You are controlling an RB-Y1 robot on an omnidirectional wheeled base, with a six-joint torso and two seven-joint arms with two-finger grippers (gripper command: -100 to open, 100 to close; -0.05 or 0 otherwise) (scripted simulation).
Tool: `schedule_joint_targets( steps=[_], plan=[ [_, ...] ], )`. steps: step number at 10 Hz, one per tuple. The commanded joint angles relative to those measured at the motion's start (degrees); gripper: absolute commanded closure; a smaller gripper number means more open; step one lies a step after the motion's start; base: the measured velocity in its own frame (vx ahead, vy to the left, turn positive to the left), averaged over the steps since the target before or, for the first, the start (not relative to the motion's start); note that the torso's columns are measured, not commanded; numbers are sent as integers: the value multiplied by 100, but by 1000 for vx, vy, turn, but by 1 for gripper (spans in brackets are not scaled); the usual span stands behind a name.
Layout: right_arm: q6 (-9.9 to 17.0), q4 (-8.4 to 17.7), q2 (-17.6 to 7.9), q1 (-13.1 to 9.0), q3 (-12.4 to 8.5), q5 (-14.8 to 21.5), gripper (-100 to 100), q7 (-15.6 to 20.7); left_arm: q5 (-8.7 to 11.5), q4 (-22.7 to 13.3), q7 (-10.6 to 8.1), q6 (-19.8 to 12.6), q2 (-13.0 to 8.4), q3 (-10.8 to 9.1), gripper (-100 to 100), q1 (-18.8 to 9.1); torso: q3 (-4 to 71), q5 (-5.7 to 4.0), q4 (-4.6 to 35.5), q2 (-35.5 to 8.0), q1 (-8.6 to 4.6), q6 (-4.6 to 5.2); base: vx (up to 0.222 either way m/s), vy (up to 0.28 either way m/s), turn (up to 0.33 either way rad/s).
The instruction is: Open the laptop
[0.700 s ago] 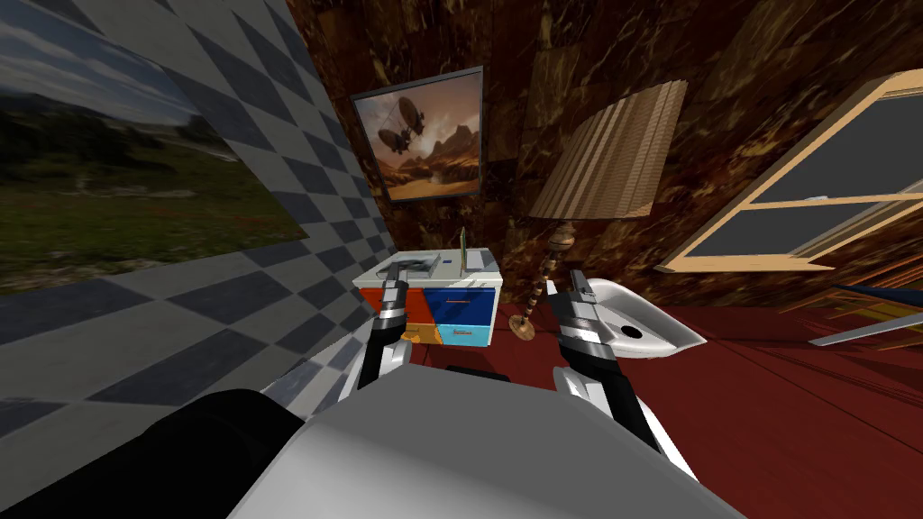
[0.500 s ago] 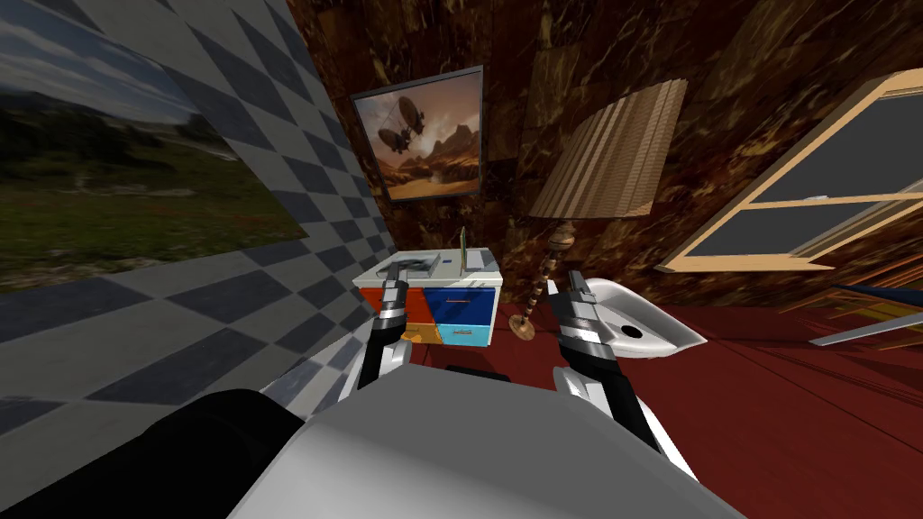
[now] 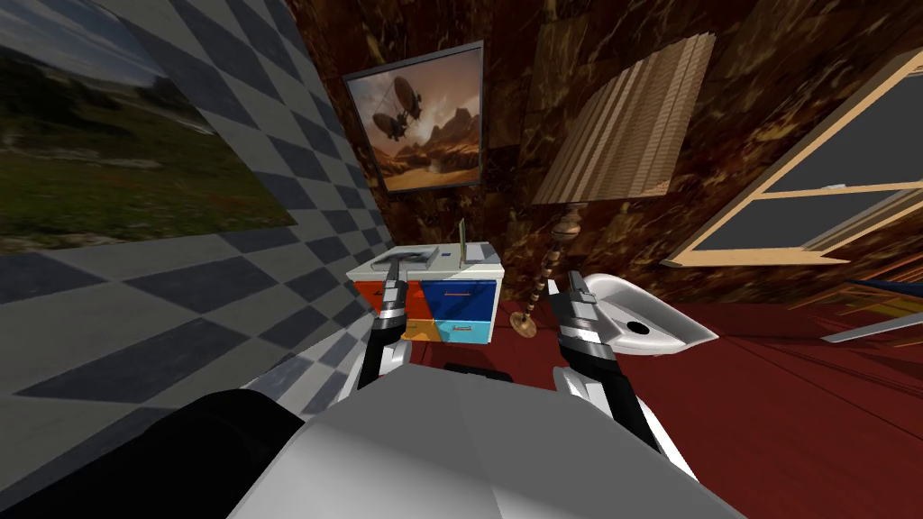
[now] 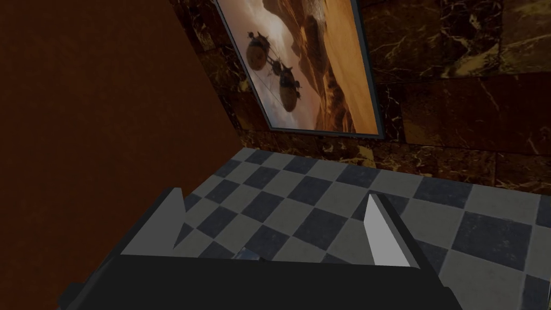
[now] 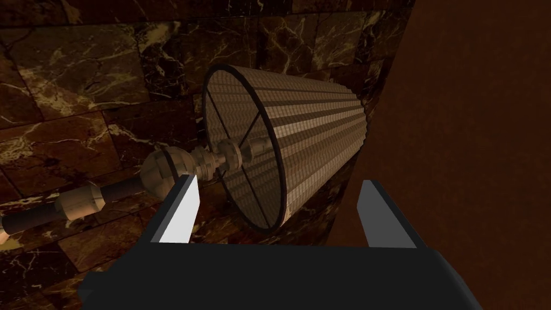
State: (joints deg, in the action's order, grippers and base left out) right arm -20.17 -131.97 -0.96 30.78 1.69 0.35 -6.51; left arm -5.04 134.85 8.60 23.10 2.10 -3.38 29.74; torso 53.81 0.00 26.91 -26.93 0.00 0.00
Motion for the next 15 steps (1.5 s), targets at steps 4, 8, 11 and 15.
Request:
schedule_joint_targets(
  steps=[4,8,11,15],
  plan=[
    [77,37,-310,120,-156,94,-100,23,0,-2,0,0,0,0,0,0,2933,1,1457,-1462,3,0,5,11,11],
    [345,152,-975,532,-687,415,-100,106,0,-3,0,-1,1,1,0,1,3076,1,1536,-1535,4,0,19,54,30],
    [533,224,-1462,823,-1058,640,-100,167,0,-3,0,-1,1,0,0,1,3075,0,1537,-1537,-3,0,26,57,22],
    [860,340,-2134,1321,-1671,1028,-100,274,0,-3,0,-1,1,0,0,1,3075,1,1538,-1538,2,0,30,56,27]
  ],
)
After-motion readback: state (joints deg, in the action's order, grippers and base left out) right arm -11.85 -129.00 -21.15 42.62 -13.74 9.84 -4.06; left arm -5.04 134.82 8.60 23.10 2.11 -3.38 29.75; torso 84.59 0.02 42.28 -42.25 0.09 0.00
